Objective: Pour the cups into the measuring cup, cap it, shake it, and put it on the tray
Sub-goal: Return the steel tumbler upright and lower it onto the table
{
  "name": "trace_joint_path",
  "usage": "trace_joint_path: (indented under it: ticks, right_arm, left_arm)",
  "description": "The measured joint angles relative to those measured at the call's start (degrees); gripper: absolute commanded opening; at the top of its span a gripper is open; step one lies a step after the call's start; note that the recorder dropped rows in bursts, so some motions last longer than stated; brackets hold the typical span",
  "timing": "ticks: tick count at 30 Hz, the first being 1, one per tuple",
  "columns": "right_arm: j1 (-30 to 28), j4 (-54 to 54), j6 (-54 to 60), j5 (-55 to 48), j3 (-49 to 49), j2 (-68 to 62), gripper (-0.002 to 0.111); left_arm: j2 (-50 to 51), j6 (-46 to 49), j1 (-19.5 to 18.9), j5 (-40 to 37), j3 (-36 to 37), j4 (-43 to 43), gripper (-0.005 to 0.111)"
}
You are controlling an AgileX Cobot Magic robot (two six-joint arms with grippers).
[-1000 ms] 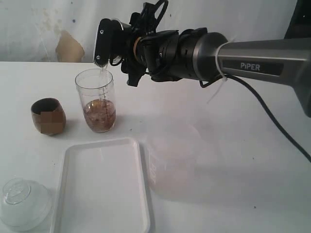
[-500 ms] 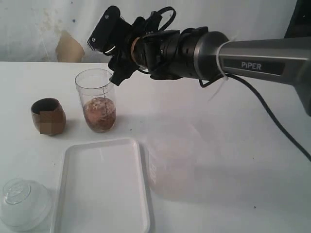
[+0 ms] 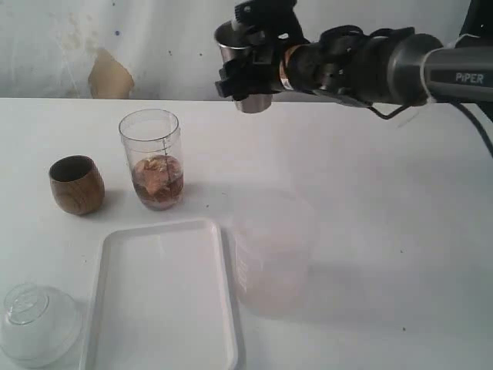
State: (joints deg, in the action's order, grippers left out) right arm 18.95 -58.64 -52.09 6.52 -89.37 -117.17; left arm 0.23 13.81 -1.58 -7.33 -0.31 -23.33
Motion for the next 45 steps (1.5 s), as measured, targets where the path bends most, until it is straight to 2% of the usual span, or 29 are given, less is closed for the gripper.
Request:
trace_joint_path:
  ticks: [3,4,6,10,20,30,38,42,45]
  right_arm:
    - [-4.25,-8.21,-11.28,12.22,1.86,0.00,0.000]
    - [-7.48,-16.01,-19.74,23.36,1.73,-0.39,0.000]
    - [-11.53,-25.12,-27.80,34.87,0.45,-0.65,0.000]
    - [-17.09,-33.44,-27.24,47.88,0.00,-2.59,0.000]
    - [-17.65,-35.46,-8.15,57.55,-0.04,-13.40,0.000]
    - [-17.65,-31.31,-1.59,57.91,-0.04,-19.95,0.000]
    - [-17.18,-30.87,-0.98,58.28,-0.13,-20.53,0.001]
    - [-17.18,-32.37,-0.98,58.64,-0.13,-20.53,0.009]
    - [-16.95,-32.93,-0.86,58.78,-0.13,-20.53,0.022]
  left_arm:
    - [0.00,0.00,0.00,0.00,0.00,0.00,0.000]
    - [0.00,0.00,0.00,0.00,0.00,0.00,0.000]
    - [0.00,0.00,0.00,0.00,0.00,0.00,0.000]
    - [0.00,0.00,0.00,0.00,0.00,0.00,0.000]
    - [0.00,0.00,0.00,0.00,0.00,0.00,0.000]
    - [0.00,0.00,0.00,0.00,0.00,-0.78,0.000]
    - [0.00,0.00,0.00,0.00,0.00,-1.34,0.000]
    - [0.00,0.00,0.00,0.00,0.00,-1.38,0.000]
    - [0.00,0.00,0.00,0.00,0.00,-1.38,0.000]
